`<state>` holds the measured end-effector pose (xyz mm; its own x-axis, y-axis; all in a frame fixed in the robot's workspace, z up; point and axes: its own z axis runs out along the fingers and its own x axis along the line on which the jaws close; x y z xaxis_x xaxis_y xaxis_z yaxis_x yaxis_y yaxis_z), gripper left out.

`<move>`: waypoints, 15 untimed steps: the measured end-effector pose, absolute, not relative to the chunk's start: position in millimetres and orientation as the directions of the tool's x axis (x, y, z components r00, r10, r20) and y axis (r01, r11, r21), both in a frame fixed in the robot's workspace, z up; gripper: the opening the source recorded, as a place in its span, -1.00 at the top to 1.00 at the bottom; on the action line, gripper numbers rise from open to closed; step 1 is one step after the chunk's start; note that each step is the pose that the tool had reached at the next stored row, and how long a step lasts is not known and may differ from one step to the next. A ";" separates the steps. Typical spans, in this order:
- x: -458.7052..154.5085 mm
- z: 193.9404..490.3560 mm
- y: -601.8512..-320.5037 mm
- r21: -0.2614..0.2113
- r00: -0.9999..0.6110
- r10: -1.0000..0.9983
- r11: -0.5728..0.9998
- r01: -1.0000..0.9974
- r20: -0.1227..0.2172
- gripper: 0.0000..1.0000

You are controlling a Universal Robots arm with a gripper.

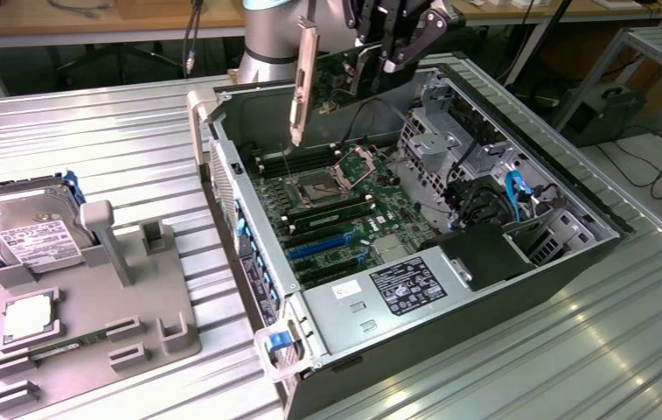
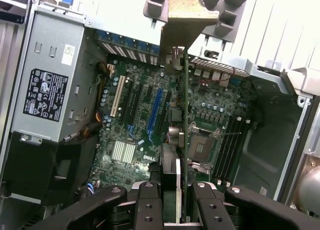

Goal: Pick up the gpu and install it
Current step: 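Insert the gpu into the slot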

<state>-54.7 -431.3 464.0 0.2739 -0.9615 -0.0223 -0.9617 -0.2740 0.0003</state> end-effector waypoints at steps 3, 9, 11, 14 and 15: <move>-54.8 464.0 -431.3 0.000 0.321 -0.947 -0.321 -0.947 -0.022 0.44; -54.7 464.0 -431.4 0.000 0.387 -0.922 -0.388 -0.922 -0.022 0.44; -54.7 464.0 -431.4 0.000 0.405 -0.914 -0.405 -0.914 -0.022 0.44; -54.8 464.0 -431.4 0.000 0.425 -0.905 -0.425 -0.905 -0.022 0.44; -54.8 464.0 -431.4 0.000 0.428 -0.903 -0.429 -0.903 -0.022 0.44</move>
